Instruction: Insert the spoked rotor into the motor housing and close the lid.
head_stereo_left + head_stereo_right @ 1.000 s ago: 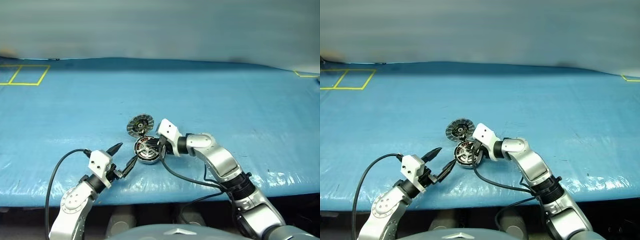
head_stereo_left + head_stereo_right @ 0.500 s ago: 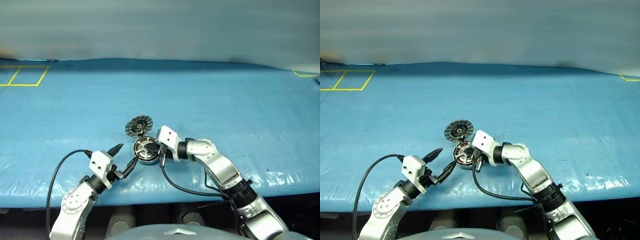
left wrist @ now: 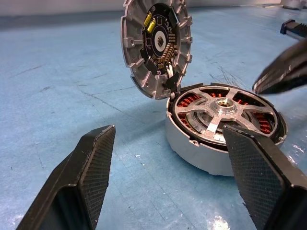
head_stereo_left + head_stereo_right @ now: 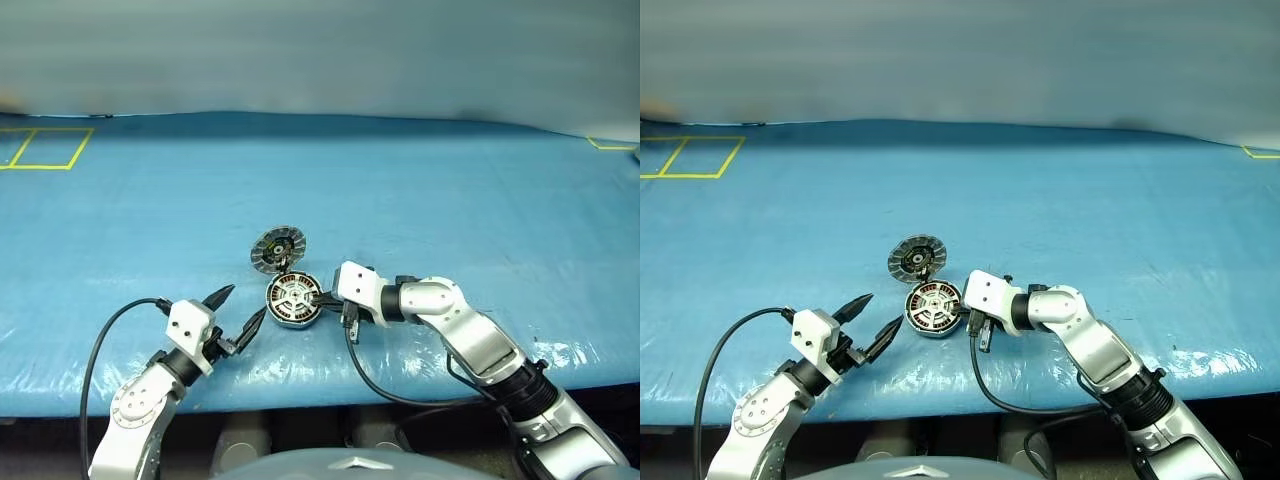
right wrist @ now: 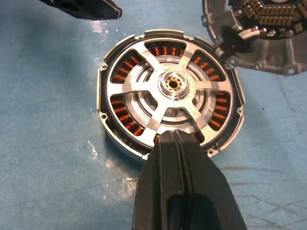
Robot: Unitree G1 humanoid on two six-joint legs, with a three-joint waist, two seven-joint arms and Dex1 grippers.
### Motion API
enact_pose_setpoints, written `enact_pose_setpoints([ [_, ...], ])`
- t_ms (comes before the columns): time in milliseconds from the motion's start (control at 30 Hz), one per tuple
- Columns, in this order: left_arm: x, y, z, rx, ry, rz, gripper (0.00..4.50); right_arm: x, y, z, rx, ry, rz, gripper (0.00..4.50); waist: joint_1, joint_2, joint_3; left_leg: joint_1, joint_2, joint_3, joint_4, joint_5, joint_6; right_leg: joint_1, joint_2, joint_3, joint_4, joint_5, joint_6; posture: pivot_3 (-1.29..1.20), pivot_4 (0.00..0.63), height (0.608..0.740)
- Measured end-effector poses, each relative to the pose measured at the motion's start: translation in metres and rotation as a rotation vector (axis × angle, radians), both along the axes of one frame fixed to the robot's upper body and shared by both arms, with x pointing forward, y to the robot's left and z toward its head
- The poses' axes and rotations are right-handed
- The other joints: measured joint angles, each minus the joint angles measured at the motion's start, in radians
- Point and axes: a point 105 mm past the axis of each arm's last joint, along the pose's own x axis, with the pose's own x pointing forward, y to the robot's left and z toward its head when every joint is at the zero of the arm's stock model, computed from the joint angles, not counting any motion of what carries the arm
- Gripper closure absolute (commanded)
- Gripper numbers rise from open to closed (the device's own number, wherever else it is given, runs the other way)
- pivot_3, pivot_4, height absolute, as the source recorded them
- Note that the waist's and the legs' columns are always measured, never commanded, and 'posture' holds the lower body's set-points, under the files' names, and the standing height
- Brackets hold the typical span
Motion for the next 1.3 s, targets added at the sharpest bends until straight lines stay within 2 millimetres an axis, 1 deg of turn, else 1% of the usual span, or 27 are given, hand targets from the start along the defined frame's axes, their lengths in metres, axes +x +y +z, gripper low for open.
enact_pose_setpoints([
  [67,0.001,0.0,0.001,0.0,-0.006,-0.003,0.67,-0.003,0.006,0.001,0.024,0.008,0.017,4.48,0.002,0.0,0.0,0.0,0.0,0.0,0.0,0.0,0.0,0.0,0.0,0.0,0.0,0.0,0.0,0.0,0.15,0.74],
  [267,0.001,-0.001,0.0,0.002,0.0,-0.009,0.67,-0.006,0.009,0.002,0.029,0.008,0.042,4.48,0.003,0.0,0.001,0.001,0.0,0.0,0.001,0.0,0.0,-0.002,-0.002,0.0,-0.001,0.0,0.0,0.0,0.15,0.74],
  [467,0.0,-0.001,0.0,0.001,0.0,-0.015,0.67,-0.005,0.011,0.006,0.014,-0.006,0.08,4.48,0.002,0.0,0.001,0.001,0.0,0.0,0.001,0.0,0.0,-0.002,-0.001,-0.001,0.0,0.0,0.0,0.0,0.15,0.74],
  [533,0.0,-0.001,-0.001,0.0,-0.003,-0.015,0.67,-0.001,0.013,0.002,-0.012,-0.031,0.07,4.48,0.001,0.0,0.001,0.002,0.0,0.0,0.001,0.0,0.0,-0.001,-0.001,-0.001,0.0,0.0,0.0,0.0,0.15,0.74],
  [600,0.0,-0.001,-0.003,-0.004,0.003,-0.012,0.67,0.003,0.014,-0.006,-0.014,-0.006,0.051,4.48,0.002,0.0,0.001,0.002,0.0,0.0,0.001,0.0,0.0,-0.001,-0.001,0.0,0.0,0.0,0.0,0.0,0.15,0.74],
  [733,0.001,-0.002,-0.002,-0.009,-0.002,-0.015,0.67,0.005,0.016,-0.008,-0.067,-0.059,0.086,4.48,0.0,0.0,0.0,0.006,0.0,0.0,0.001,0.0,0.0,0.002,-0.001,0.0,0.0,0.0,0.0,0.0,0.15,0.74],
  [933,0.001,-0.003,-0.003,-0.012,-0.001,-0.016,0.67,0.001,0.015,-0.008,-0.052,-0.037,0.086,4.48,0.002,-0.001,-0.001,0.006,0.002,0.0,0.003,0.0,-0.001,0.002,-0.002,0.0,0.001,0.0,0.0,0.0,0.15,0.74],
  [1000,0.001,-0.003,-0.003,-0.013,0.0,-0.017,0.67,-0.004,0.016,-0.008,0.003,0.031,0.078,4.48,0.003,-0.001,-0.001,0.005,0.002,0.0,0.003,0.0,0.0,0.001,-0.002,0.0,0.001,0.0,0.0,0.0,0.15,0.74],
  [1067,0.0,-0.005,-0.003,-0.015,0.002,-0.022,0.67,-0.01,0.023,-0.004,0.097,0.122,0.076,4.48,0.003,-0.001,-0.001,0.001,0.001,0.0,0.002,0.0,0.0,0.001,-0.002,0.0,0.001,0.001,0.0,0.0,0.15,0.74],
  [1100,0.001,-0.006,-0.003,-0.016,0.003,-0.023,0.67,-0.011,0.025,0.001,0.139,0.147,0.076,4.48,0.002,0.0,-0.001,-0.001,0.001,0.0,0.002,0.0,0.0,0.001,-0.001,0.0,0.001,0.001,0.001,0.0,0.15,0.74],
  [1133,0.001,-0.006,-0.003,-0.016,0.001,-0.025,0.67,-0.011,0.026,0.012,0.195,0.16,0.076,4.48,0.002,0.0,0.0,-0.001,0.001,0.0,0.002,0.0,0.0,0.0,-0.001,0.0,0.001,0.001,0.001,0.0,0.15,0.74],
  [1233,0.003,-0.007,-0.001,-0.017,-0.007,-0.026,0.67,-0.008,0.023,0.037,0.271,0.136,0.073,4.48,0.002,0.0,0.0,0.0,0.001,0.0,0.003,0.0,0.0,0.0,-0.001,-0.001,0.001,0.001,0.001,0.0,0.15,0.74],
  [1300,0.003,-0.006,0.0,-0.016,-0.008,-0.021,0.67,-0.005,0.016,0.04,0.267,0.12,0.051,4.48,0.003,0.0,0.0,0.001,0.001,-0.001,0.003,0.0,0.0,-0.001,-0.002,-0.001,0.0,0.001,0.001,0.0,0.15,0.74],
])
